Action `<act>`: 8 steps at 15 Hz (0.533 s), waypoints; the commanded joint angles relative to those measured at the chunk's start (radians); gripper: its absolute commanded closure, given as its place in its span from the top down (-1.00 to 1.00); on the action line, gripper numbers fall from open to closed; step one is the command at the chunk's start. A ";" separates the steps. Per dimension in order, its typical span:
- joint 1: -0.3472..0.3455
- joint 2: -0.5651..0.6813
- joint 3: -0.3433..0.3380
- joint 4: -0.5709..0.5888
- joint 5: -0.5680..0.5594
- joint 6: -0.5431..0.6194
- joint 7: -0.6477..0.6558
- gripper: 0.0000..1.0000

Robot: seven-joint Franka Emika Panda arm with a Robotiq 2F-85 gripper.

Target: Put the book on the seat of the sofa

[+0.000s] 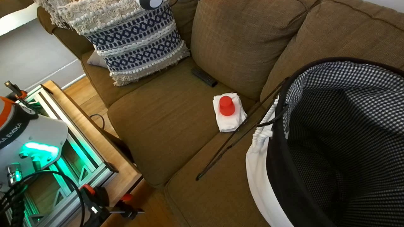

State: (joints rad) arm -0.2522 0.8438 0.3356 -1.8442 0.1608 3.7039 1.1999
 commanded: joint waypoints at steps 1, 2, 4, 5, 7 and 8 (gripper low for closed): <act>0.006 -0.002 -0.006 0.000 0.001 -0.001 0.004 1.00; 0.006 -0.002 -0.006 0.000 0.001 -0.001 0.004 1.00; -0.027 0.039 0.034 0.041 -0.054 0.008 0.030 1.00; -0.044 0.056 0.054 0.059 -0.080 0.006 0.032 1.00; -0.056 0.089 0.069 0.097 -0.106 0.012 0.043 1.00; -0.063 0.109 0.075 0.120 -0.117 0.001 0.047 1.00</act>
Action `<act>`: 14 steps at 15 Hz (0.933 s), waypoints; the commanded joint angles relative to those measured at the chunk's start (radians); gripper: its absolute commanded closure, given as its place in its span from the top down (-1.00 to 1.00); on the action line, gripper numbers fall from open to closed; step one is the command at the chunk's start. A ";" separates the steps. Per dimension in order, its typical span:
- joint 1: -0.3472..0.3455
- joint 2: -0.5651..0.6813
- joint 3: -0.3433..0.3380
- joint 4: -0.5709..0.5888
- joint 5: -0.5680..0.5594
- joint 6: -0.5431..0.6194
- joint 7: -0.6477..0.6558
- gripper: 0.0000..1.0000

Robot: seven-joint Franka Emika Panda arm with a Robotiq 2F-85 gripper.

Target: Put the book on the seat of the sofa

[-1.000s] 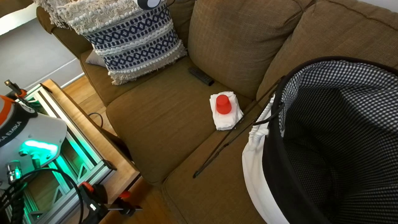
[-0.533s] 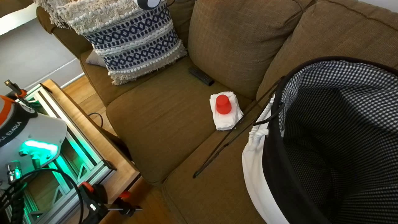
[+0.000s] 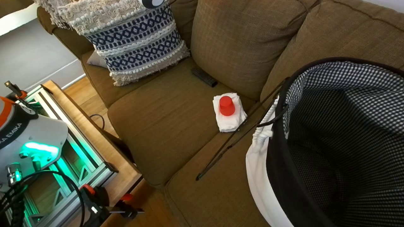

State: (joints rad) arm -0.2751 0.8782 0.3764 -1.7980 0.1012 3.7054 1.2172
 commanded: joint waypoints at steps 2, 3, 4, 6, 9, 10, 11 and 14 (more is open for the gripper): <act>-0.035 0.101 0.022 0.112 -0.048 -0.006 0.033 1.00; -0.032 0.121 0.014 0.142 -0.036 -0.018 0.030 1.00; -0.033 0.136 0.012 0.161 -0.032 -0.027 0.029 1.00; -0.028 0.179 0.010 0.220 -0.024 -0.035 0.024 1.00; -0.025 0.241 0.020 0.303 -0.027 -0.040 0.022 1.00; -0.023 0.258 0.020 0.326 -0.023 -0.041 0.021 1.00; -0.023 0.285 0.026 0.362 -0.030 -0.039 0.021 1.00; -0.036 0.346 0.054 0.442 -0.073 -0.042 0.032 1.00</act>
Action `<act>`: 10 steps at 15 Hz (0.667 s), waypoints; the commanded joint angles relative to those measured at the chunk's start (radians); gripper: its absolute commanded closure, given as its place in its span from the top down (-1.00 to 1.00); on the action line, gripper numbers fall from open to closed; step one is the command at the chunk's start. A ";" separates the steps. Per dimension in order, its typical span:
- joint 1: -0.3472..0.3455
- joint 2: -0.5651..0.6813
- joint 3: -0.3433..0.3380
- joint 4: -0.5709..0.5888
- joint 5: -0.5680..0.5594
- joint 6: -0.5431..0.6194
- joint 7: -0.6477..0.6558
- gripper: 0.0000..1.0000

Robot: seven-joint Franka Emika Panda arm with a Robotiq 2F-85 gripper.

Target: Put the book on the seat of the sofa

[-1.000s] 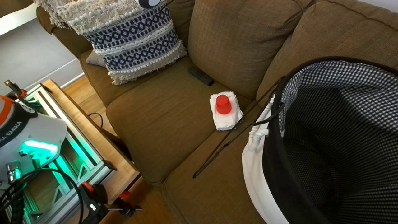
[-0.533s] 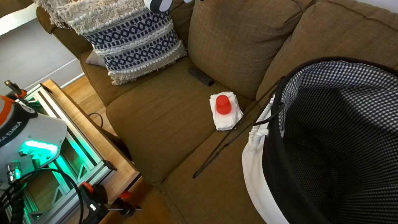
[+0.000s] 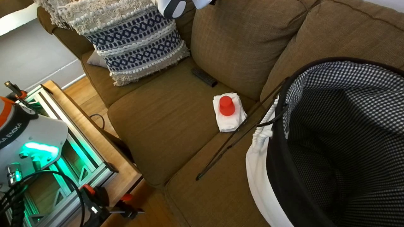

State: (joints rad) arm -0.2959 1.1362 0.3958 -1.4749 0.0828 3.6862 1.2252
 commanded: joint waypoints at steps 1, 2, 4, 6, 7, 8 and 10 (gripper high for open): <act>-0.017 0.103 0.045 0.139 -0.068 -0.023 0.026 1.00; -0.019 0.114 0.057 0.158 -0.091 -0.029 0.028 1.00; -0.026 0.136 0.084 0.189 -0.144 -0.050 0.031 1.00; -0.023 0.154 0.104 0.222 -0.190 -0.078 0.026 0.94; -0.024 0.162 0.117 0.237 -0.212 -0.091 0.025 0.46; -0.022 0.166 0.123 0.248 -0.224 -0.102 0.021 0.45; -0.021 0.174 0.132 0.264 -0.238 -0.116 0.019 0.29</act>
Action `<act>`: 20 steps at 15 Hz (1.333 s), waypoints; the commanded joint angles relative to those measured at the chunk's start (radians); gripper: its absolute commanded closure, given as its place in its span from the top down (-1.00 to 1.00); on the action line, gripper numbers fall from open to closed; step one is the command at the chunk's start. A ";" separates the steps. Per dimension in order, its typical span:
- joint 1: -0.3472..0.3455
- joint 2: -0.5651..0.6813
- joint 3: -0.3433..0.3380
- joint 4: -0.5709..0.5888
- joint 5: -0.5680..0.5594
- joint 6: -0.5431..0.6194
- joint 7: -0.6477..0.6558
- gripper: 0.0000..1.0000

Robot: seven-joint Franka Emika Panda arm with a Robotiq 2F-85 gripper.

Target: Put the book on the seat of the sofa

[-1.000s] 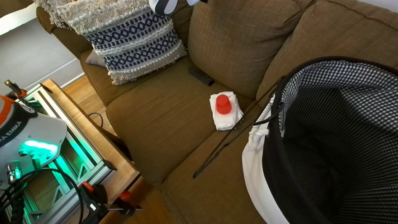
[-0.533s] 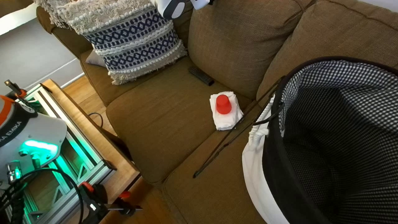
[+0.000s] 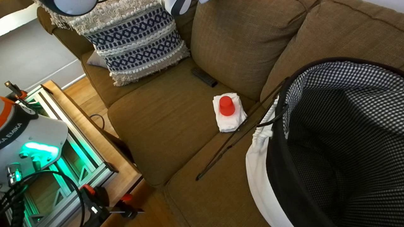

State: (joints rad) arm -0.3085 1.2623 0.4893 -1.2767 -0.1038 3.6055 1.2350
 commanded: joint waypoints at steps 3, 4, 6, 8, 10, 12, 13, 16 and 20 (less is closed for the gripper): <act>-0.020 0.046 0.054 0.050 -0.070 -0.013 0.011 -0.20; -0.025 0.044 0.058 0.041 -0.077 -0.005 0.011 -0.34; -0.032 0.038 0.065 0.021 -0.087 0.012 0.011 -0.65; -0.045 0.030 0.076 -0.006 -0.103 0.036 0.014 -0.96; -0.060 0.019 0.086 -0.036 -0.125 0.076 0.018 -1.00; -0.080 -0.002 0.097 -0.090 -0.147 0.133 0.023 -0.93; -0.096 -0.014 0.106 -0.134 -0.171 0.169 0.027 -0.93; -0.140 -0.044 0.121 -0.262 -0.244 0.292 0.034 -0.93; -0.111 -0.140 0.034 -0.421 -0.265 0.549 0.092 -0.93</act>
State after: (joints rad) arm -0.4147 1.2333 0.5796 -1.5342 -0.3414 4.0183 1.2556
